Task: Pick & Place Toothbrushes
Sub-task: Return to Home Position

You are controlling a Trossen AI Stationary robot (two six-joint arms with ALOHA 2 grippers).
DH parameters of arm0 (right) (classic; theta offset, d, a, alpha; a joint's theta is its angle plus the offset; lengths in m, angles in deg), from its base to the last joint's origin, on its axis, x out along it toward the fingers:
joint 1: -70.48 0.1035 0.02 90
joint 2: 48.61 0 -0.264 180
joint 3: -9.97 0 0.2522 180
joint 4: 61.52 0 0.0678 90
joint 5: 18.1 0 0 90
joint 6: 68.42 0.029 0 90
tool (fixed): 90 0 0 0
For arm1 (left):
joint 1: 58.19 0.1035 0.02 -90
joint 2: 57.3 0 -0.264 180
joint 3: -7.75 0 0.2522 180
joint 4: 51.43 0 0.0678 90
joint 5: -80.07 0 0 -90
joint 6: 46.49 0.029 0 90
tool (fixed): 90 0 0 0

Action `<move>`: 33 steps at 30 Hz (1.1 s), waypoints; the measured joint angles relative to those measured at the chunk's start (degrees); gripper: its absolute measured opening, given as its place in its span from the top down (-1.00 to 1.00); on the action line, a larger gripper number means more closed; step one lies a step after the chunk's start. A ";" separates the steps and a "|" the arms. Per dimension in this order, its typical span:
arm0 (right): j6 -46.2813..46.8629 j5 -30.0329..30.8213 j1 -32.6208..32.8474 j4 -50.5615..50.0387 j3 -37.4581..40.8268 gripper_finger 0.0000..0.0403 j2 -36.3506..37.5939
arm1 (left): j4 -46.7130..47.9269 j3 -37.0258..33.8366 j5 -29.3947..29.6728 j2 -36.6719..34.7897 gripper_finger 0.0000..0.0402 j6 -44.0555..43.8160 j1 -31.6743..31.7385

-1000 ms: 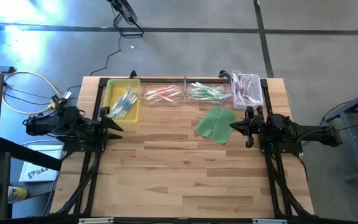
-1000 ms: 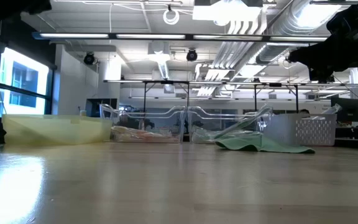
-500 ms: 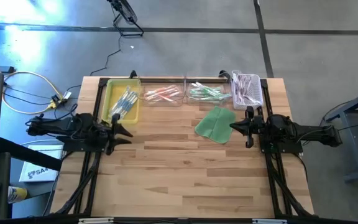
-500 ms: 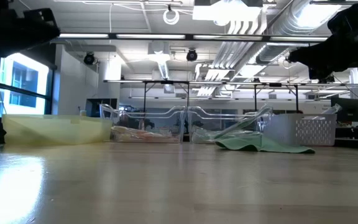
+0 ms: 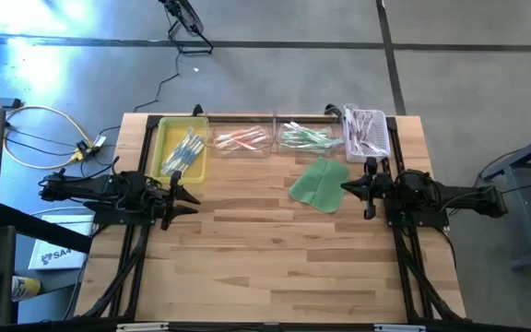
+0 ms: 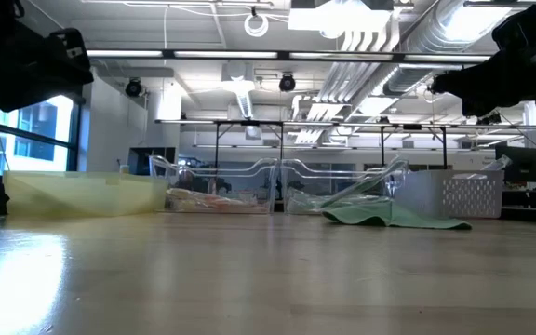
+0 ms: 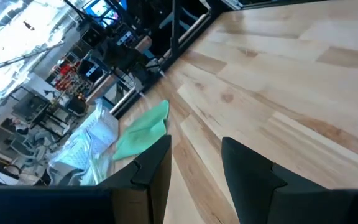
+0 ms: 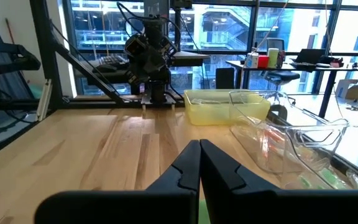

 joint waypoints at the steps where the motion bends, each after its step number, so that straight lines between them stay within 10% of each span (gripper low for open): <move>1: -0.01 -0.01 0.01 0.03 0.00 0.99 0.00 | -0.01 0.00 -0.01 0.00 0.32 0.00 0.00; 33: 0.01 -0.07 -0.01 0.42 0.00 0.99 0.00 | 1.22 0.00 0.14 0.00 0.32 -0.02 0.00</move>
